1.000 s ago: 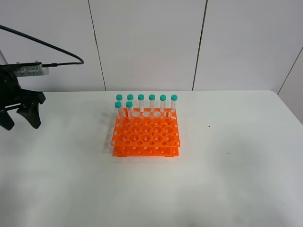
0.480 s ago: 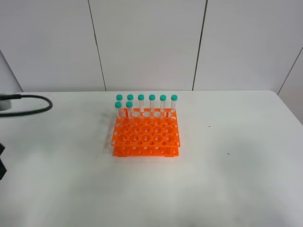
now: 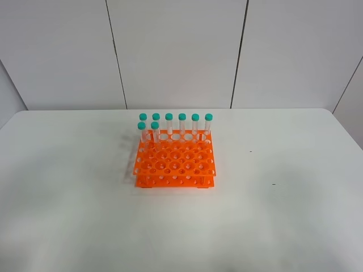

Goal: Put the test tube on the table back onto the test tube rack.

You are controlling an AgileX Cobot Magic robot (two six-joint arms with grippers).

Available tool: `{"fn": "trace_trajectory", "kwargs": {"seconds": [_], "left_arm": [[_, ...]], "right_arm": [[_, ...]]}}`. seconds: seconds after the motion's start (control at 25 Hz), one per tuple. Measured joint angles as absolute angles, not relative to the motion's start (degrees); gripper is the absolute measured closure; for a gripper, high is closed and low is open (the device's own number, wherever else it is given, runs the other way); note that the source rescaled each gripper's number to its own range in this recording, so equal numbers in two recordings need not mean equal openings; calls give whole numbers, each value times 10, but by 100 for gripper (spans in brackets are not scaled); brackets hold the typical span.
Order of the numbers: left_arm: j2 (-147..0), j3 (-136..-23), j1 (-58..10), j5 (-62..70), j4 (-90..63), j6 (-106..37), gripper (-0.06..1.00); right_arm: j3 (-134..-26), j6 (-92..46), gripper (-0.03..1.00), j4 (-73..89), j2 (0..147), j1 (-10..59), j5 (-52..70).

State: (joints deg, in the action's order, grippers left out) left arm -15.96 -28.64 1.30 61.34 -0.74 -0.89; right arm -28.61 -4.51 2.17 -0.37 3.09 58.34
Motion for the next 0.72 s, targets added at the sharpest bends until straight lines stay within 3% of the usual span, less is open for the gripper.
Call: {"fn": "trace_trajectory", "kwargs": {"seconds": [0.48,0.72], "left_arm": [[-81,-284,12,607,-7,-9,-6],[-81,-284,-25,607,-7,-9,-6]], "right_arm": [[-286,-45,-3,22,-4,31,583],[-286,-45,-3,22,-4,31,583]]}}
